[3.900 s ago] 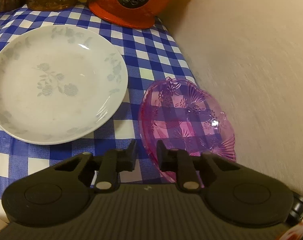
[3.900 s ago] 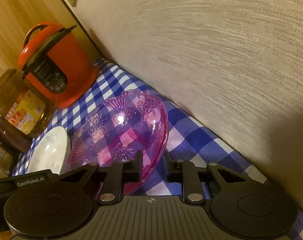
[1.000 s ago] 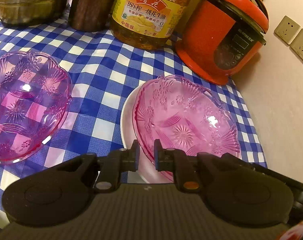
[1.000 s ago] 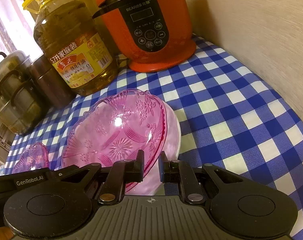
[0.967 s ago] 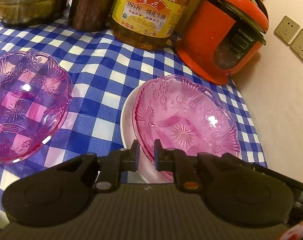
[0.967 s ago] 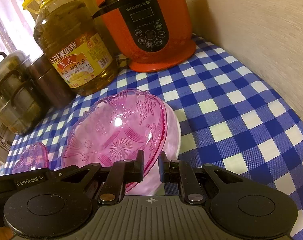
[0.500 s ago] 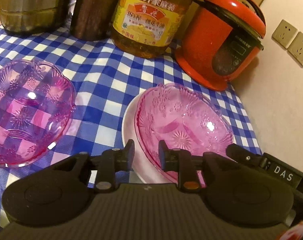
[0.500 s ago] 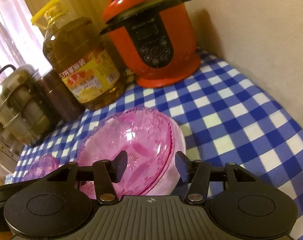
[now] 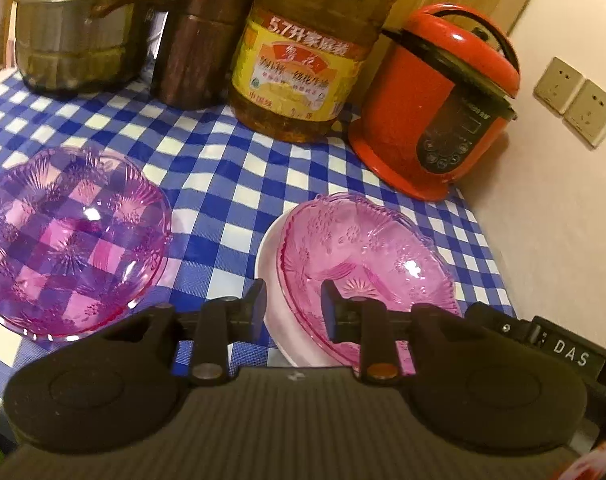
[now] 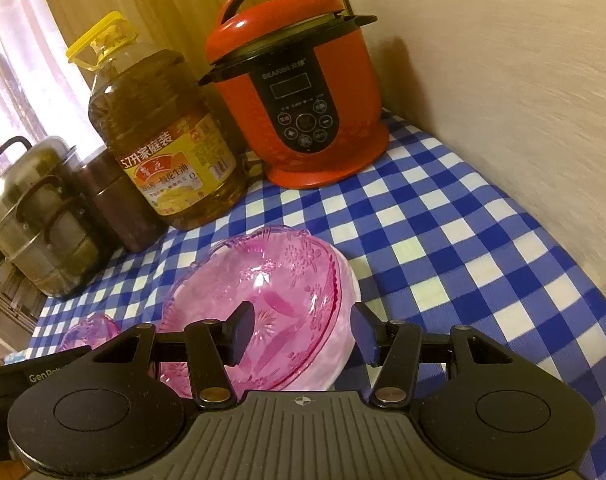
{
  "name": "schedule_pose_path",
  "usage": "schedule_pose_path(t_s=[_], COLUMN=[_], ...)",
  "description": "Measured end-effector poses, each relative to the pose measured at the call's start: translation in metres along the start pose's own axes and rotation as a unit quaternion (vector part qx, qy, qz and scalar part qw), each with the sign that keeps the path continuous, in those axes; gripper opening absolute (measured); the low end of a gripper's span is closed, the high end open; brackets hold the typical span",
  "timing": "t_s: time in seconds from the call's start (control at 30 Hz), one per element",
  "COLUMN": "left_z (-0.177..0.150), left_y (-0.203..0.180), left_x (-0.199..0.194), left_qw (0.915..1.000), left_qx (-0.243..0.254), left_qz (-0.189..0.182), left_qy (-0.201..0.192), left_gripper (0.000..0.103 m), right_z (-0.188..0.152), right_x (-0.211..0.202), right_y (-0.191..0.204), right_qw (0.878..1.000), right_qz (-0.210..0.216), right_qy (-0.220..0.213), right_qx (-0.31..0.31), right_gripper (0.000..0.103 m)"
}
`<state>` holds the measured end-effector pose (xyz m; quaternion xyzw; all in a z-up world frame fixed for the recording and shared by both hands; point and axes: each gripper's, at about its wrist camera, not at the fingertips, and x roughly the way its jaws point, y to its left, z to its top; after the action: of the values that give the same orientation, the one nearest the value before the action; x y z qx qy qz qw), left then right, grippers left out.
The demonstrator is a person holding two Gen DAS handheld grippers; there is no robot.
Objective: Organize plates and bowls
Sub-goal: 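Lower the pink bowl onto the white plate and open both grippers, then move both grippers to the second pink glass bowl on the cloth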
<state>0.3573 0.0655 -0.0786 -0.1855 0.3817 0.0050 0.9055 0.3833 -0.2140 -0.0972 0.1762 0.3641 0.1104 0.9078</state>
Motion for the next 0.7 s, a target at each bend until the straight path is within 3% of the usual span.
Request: schedule_pose_path(t_s=[0.3, 0.7], left_z=[-0.004, -0.001], left_y=[-0.003, 0.026], left_x=[-0.028, -0.068], left_qw=[0.9998, 0.9992], left_qx=[0.022, 0.021], left_qz=[0.004, 0.029], left_qy=[-0.004, -0.015], left_gripper=[0.026, 0.027], right_z=[0.0, -0.008], right_x=[-0.023, -0.03], right_y=[0.017, 0.061], right_qw=[1.0, 0.998], right_qz=[0.019, 0.05], right_qy=[-0.009, 0.0], right_qx=[-0.003, -0.026], right_gripper=[0.054, 0.054])
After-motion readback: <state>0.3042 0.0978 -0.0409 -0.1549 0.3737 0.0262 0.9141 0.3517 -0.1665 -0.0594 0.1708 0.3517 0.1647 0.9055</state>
